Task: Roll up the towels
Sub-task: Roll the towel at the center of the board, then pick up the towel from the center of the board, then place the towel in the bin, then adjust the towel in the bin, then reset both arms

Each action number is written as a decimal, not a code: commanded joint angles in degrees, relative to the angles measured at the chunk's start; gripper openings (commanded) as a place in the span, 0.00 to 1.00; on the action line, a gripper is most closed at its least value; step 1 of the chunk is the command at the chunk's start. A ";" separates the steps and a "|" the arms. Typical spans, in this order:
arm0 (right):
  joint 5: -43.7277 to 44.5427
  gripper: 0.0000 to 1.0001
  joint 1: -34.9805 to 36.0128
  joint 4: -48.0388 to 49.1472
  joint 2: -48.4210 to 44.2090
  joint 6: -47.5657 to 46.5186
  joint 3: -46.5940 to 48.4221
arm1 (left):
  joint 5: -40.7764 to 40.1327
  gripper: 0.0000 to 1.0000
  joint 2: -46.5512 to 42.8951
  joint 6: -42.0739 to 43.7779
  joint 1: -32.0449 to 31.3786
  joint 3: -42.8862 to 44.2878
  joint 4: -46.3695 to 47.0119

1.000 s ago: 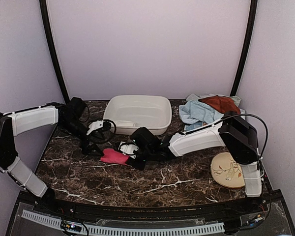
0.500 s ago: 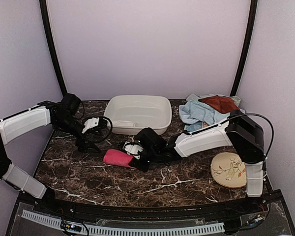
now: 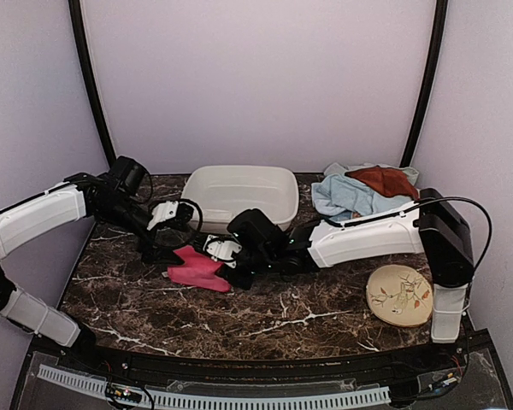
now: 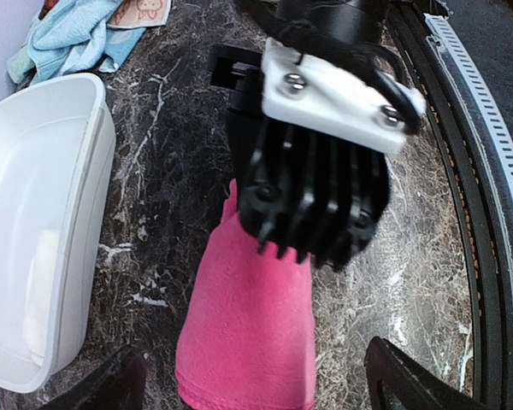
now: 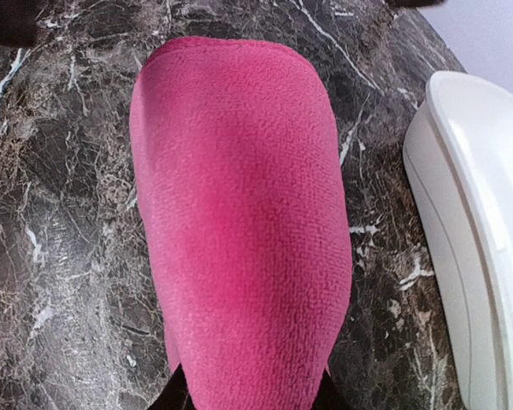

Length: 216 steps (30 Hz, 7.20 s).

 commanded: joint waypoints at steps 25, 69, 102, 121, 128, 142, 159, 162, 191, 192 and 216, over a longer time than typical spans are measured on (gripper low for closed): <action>15.40 0.00 8.51 -6.56 -2.64 -14.81 12.27 | 1.71 0.84 6.21 -1.36 -4.23 8.27 -14.05; 44.81 1.00 -4.90 15.51 -44.60 6.47 -33.44 | -30.71 0.00 45.11 10.90 0.23 52.56 33.47; 39.60 1.00 -7.88 13.90 -41.90 12.54 -36.62 | -27.63 0.05 64.69 19.15 1.94 67.75 -2.92; 40.07 1.00 -8.07 10.87 -42.65 12.68 -34.88 | -23.02 0.75 61.81 17.44 2.10 72.26 -11.43; 39.84 1.00 -8.06 9.51 -43.06 13.45 -34.74 | -22.40 0.82 61.34 15.73 3.31 77.49 -13.21; 39.33 1.00 -8.14 9.21 -42.72 14.03 -35.08 | -17.05 0.92 59.07 -2.96 3.01 73.75 2.69; 38.33 1.00 -8.12 9.70 -43.04 16.62 -37.23 | -37.69 0.80 71.19 -1.88 -0.31 73.16 12.13; 38.53 1.00 -8.14 9.60 -43.02 16.44 -37.16 | -35.49 0.79 70.56 -2.76 0.28 73.08 10.23; 41.10 1.00 -11.01 5.06 -44.04 17.99 -33.40 | -32.45 0.99 56.65 -15.33 1.89 60.76 20.02; 40.94 1.00 -11.37 5.37 -44.36 17.94 -33.16 | -33.65 0.99 55.33 -16.26 1.93 60.56 20.94; 52.17 1.00 -39.19 28.56 -67.71 28.32 -60.38 | -24.79 0.99 1.63 -46.89 25.92 -27.26 67.70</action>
